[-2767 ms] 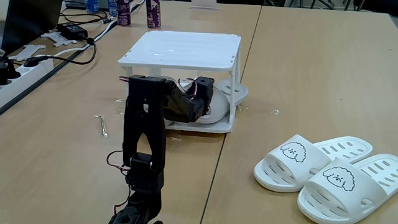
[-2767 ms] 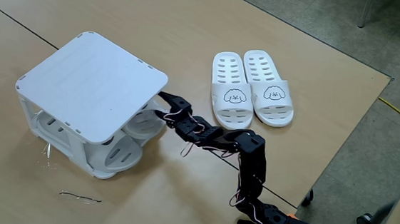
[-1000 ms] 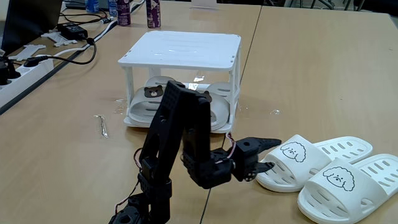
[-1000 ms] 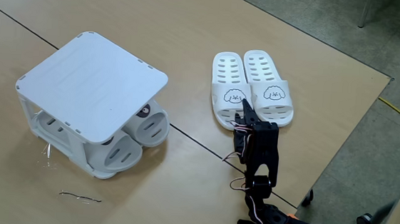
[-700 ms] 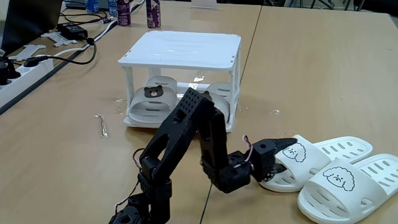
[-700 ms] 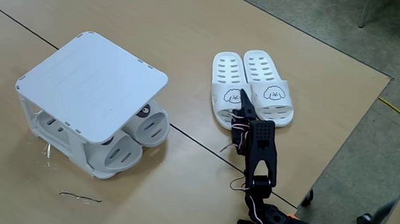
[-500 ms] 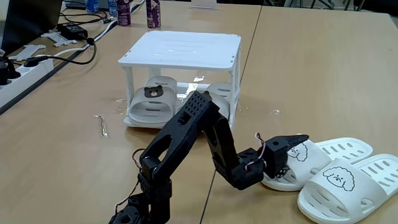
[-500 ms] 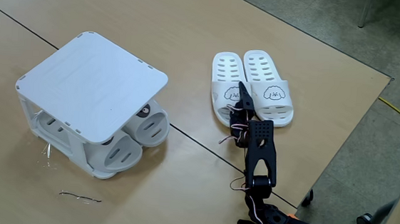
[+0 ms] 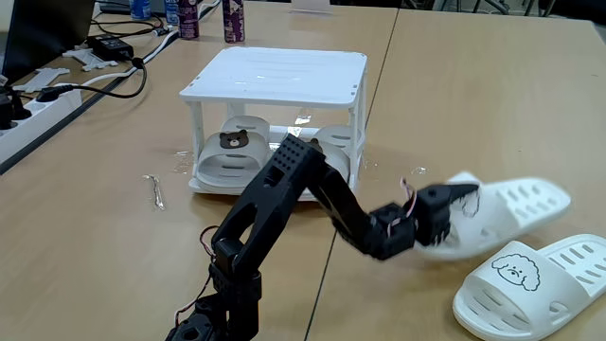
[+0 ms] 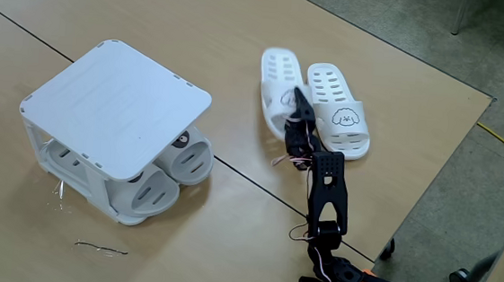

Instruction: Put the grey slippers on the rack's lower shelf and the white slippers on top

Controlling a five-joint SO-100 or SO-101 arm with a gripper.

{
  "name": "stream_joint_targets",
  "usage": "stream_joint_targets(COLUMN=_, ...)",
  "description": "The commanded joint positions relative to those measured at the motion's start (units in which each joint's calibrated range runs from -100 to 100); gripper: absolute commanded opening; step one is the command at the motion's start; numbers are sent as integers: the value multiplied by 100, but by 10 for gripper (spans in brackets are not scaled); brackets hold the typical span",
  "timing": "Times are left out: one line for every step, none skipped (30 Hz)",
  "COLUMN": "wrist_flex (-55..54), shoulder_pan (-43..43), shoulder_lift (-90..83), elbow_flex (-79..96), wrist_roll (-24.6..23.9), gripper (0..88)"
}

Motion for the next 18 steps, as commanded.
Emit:
stream_joint_targets(wrist_flex=1168, shoulder_pan=15, shoulder_lift=-2262, elbow_flex=-392, wrist_roll=42, gripper=6)
stream_joint_targets(wrist_flex=1522, shoulder_pan=15, shoulder_lift=-2616, elbow_flex=-392, wrist_roll=42, gripper=6)
stream_joint_targets(wrist_flex=1910, shoulder_pan=23, shoulder_lift=-2986, elbow_flex=-401, wrist_roll=42, gripper=6)
stream_joint_targets(wrist_flex=2333, shoulder_pan=31, shoulder_lift=-3364, elbow_flex=-419, wrist_roll=42, gripper=6)
stream_joint_targets(wrist_flex=2799, shoulder_pan=31, shoulder_lift=-3726, elbow_flex=-455, wrist_roll=42, gripper=6)
stream_joint_targets(wrist_flex=3299, shoulder_pan=31, shoulder_lift=-4096, elbow_flex=-500, wrist_roll=42, gripper=6)
stream_joint_targets(wrist_flex=3938, shoulder_pan=31, shoulder_lift=-4534, elbow_flex=-635, wrist_roll=42, gripper=6)
stream_joint_targets(wrist_flex=4395, shoulder_pan=31, shoulder_lift=-4837, elbow_flex=-753, wrist_roll=42, gripper=6)
stream_joint_targets(wrist_flex=4826, shoulder_pan=31, shoulder_lift=-5098, elbow_flex=-879, wrist_roll=42, gripper=6)
stream_joint_targets(wrist_flex=5214, shoulder_pan=31, shoulder_lift=-5359, elbow_flex=-1023, wrist_roll=42, gripper=6)
stream_joint_targets(wrist_flex=5603, shoulder_pan=31, shoulder_lift=-5619, elbow_flex=-1150, wrist_roll=42, gripper=6)
stream_joint_targets(wrist_flex=6008, shoulder_pan=15, shoulder_lift=-5880, elbow_flex=-1285, wrist_roll=42, gripper=6)
stream_joint_targets(wrist_flex=6405, shoulder_pan=-10, shoulder_lift=-6158, elbow_flex=-1429, wrist_roll=42, gripper=6)
stream_joint_targets(wrist_flex=6759, shoulder_pan=-26, shoulder_lift=-6419, elbow_flex=-1510, wrist_roll=42, gripper=6)
stream_joint_targets(wrist_flex=7070, shoulder_pan=-92, shoulder_lift=-6781, elbow_flex=-1510, wrist_roll=42, gripper=6)
stream_joint_targets(wrist_flex=7216, shoulder_pan=-256, shoulder_lift=-7050, elbow_flex=-1492, wrist_roll=42, gripper=6)
stream_joint_targets(wrist_flex=7320, shoulder_pan=-437, shoulder_lift=-7311, elbow_flex=-1438, wrist_roll=42, gripper=6)
stream_joint_targets(wrist_flex=7337, shoulder_pan=-700, shoulder_lift=-7580, elbow_flex=-1348, wrist_roll=42, gripper=6)
